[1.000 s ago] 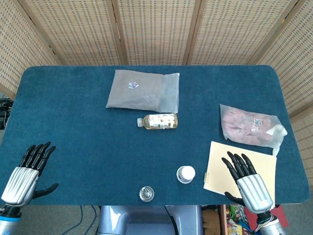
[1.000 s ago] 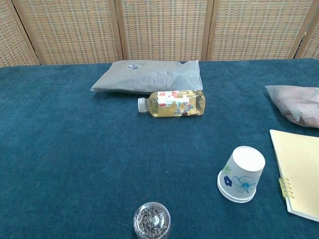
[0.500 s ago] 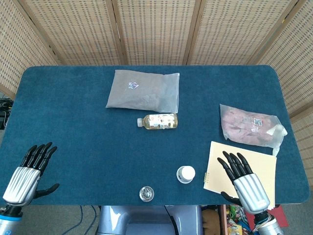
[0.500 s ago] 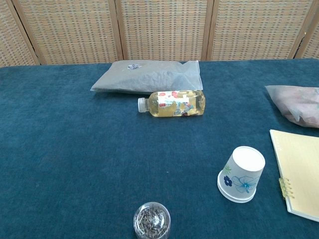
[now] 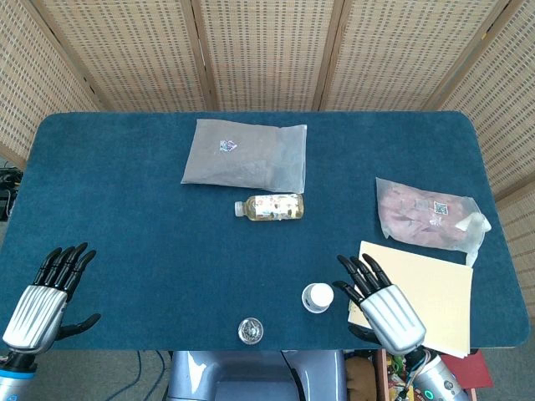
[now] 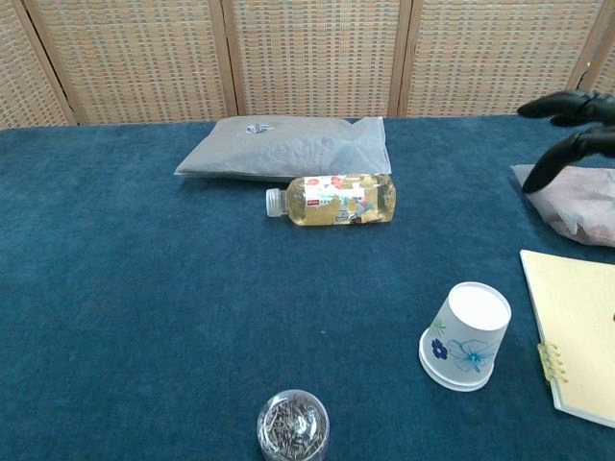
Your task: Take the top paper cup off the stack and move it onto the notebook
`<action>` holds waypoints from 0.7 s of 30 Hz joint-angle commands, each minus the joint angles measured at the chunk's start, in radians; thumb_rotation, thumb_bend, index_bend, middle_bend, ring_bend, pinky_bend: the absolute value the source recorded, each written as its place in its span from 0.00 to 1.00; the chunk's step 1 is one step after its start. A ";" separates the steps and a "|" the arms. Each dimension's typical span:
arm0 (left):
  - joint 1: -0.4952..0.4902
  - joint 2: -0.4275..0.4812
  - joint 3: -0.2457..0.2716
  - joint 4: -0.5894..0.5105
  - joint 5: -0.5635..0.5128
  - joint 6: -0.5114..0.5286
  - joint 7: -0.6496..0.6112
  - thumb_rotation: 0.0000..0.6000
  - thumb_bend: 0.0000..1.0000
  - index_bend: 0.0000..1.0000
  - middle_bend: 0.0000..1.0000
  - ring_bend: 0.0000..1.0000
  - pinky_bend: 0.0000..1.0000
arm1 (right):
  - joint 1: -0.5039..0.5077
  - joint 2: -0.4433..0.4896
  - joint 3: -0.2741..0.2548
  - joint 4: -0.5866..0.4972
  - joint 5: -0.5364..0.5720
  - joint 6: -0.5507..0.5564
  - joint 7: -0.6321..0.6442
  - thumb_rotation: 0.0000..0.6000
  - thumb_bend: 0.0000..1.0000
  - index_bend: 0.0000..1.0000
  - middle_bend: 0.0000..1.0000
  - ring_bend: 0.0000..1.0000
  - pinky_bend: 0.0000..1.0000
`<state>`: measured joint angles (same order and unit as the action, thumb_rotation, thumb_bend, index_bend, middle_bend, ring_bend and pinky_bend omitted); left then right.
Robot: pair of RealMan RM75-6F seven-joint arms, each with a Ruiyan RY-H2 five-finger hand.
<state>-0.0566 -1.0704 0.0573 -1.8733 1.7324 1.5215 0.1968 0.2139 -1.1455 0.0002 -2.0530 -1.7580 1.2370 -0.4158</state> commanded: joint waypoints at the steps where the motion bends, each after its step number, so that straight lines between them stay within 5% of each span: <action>1: 0.000 0.001 0.000 0.001 -0.002 -0.001 -0.002 1.00 0.15 0.00 0.00 0.00 0.00 | 0.054 -0.006 0.021 -0.074 0.110 -0.113 -0.112 1.00 0.18 0.33 0.00 0.00 0.00; 21: -0.003 -0.006 0.004 0.002 0.008 -0.010 0.009 1.00 0.15 0.00 0.00 0.00 0.00 | 0.209 -0.158 0.084 -0.141 0.472 -0.241 -0.489 1.00 0.18 0.29 0.00 0.00 0.00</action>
<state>-0.0596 -1.0760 0.0612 -1.8717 1.7400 1.5118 0.2054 0.4011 -1.2874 0.0743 -2.1935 -1.3197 0.9987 -0.8738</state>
